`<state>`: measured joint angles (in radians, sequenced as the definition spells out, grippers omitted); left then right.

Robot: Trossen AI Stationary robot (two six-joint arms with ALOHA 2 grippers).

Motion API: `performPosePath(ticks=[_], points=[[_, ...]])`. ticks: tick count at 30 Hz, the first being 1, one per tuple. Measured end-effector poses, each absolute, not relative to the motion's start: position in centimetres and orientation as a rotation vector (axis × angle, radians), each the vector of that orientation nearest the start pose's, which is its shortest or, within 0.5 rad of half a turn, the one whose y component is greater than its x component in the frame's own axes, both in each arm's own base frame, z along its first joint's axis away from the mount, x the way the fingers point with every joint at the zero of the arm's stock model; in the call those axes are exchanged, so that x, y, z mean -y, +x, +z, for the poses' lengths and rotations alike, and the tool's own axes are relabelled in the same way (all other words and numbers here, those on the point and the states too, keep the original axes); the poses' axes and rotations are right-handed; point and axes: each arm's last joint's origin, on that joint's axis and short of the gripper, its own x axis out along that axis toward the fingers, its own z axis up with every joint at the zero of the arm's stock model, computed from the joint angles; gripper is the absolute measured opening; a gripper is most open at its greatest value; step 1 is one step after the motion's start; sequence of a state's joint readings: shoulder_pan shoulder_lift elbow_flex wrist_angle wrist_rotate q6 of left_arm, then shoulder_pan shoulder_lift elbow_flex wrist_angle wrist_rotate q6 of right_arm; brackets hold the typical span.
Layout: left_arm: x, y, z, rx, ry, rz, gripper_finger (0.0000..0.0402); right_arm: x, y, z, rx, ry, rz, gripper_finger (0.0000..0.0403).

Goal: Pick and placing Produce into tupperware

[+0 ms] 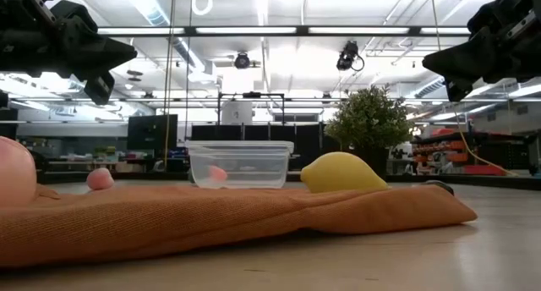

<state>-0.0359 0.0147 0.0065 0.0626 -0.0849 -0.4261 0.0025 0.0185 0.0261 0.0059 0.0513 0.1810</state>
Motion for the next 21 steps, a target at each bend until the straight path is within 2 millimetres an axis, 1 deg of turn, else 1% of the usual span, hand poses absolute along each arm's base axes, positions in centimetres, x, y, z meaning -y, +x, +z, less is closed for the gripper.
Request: performPosePath(ticks=[9,21], points=[[0.11,9.8,17.06,0.064,-0.429,0.037,0.004,0.12,9.72,17.15,0.018,0.181,-0.047,0.0],[0.11,9.8,17.07,0.064,-0.429,0.037,0.003,0.12,9.72,17.15,0.018,0.181,-0.048,0.0]])
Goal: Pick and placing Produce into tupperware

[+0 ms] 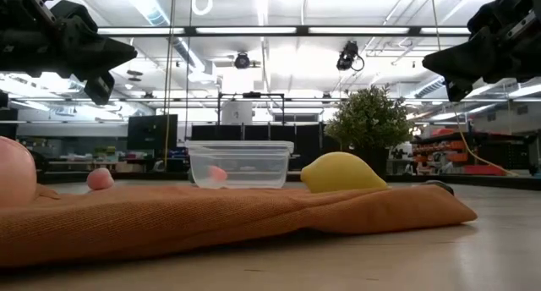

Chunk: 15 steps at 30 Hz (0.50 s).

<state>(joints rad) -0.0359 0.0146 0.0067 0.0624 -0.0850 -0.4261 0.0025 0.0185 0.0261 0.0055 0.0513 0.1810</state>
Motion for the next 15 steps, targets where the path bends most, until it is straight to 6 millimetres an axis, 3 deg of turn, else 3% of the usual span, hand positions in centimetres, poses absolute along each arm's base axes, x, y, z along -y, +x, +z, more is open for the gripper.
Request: performPosePath(ticks=[15], points=[[0.1,9.8,17.06,0.064,-0.429,0.037,0.0036,0.12,9.72,17.16,0.018,0.183,-0.047,0.0]])
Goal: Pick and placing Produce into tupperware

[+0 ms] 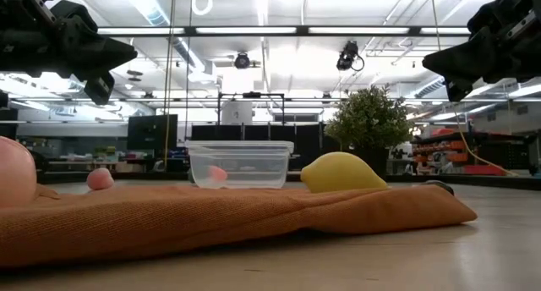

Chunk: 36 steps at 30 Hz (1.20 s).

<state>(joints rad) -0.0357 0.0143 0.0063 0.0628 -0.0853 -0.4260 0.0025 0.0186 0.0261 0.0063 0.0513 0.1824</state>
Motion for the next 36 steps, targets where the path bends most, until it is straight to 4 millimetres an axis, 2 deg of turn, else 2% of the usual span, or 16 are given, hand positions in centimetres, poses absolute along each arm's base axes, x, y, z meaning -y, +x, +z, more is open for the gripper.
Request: performPosePath(ticks=[5,11,14,22,31,36], points=[[0.1,9.8,17.1,0.063,-0.403,0.038,0.003,0.1,9.7,17.2,0.019,0.182,-0.047,0.0],[0.1,9.8,17.1,0.058,-0.128,0.046,0.0034,0.1,9.7,17.2,0.018,0.149,-0.048,0.0],[0.1,9.8,17.1,0.056,-0.05,0.048,0.0038,0.1,9.7,17.2,0.019,0.18,-0.048,0.0],[0.1,9.8,17.3,0.082,-0.097,0.046,0.0036,0.1,9.7,17.3,0.035,0.267,-0.049,0.0],[0.1,9.1,20.2,0.388,-0.055,0.043,0.0028,0.2,9.5,19.3,0.25,0.328,-0.047,0.0],[-0.2,8.3,21.7,0.558,-0.03,0.148,0.0029,0.4,8.9,20.8,0.434,0.35,-0.088,0.0]])
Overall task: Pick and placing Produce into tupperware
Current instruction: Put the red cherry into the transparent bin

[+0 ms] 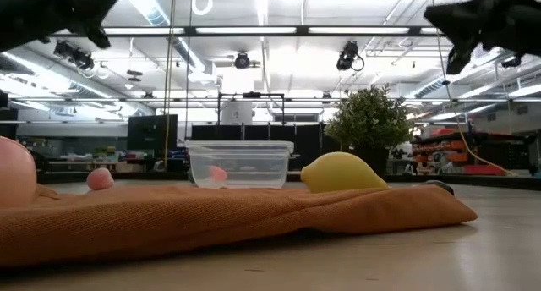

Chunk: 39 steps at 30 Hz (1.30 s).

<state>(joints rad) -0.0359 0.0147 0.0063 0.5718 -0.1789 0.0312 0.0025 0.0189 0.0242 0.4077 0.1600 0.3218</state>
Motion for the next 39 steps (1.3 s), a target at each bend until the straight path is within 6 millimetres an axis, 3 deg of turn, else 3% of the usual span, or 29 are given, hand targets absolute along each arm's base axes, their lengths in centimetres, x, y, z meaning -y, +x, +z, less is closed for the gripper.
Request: performPosePath(ticks=[5,10,16,24,28,39], points=[[-0.4,7.3,22.9,0.712,0.029,0.249,0.0025,0.6,7.9,22.5,0.643,0.375,-0.115,0.0],[-0.9,6.5,23.6,0.798,-0.026,0.395,0.0021,0.6,6.8,23.9,0.824,0.426,-0.069,0.0],[-1.4,5.7,23.9,0.886,-0.265,0.54,0.0025,0.8,5.9,25.6,0.913,0.546,-0.063,0.0],[-1.7,5.5,23.8,0.886,-0.357,0.644,0.0025,0.9,4.0,29.1,1.007,0.478,-0.108,0.0],[-1.8,5.4,24.6,0.875,-0.379,0.656,0.0018,0.9,3.7,31.2,0.997,0.436,-0.137,0.0],[-1.9,3.7,29.9,0.707,-0.315,0.698,0.0036,1.4,4.7,39.0,0.79,0.39,-0.424,0.0]])
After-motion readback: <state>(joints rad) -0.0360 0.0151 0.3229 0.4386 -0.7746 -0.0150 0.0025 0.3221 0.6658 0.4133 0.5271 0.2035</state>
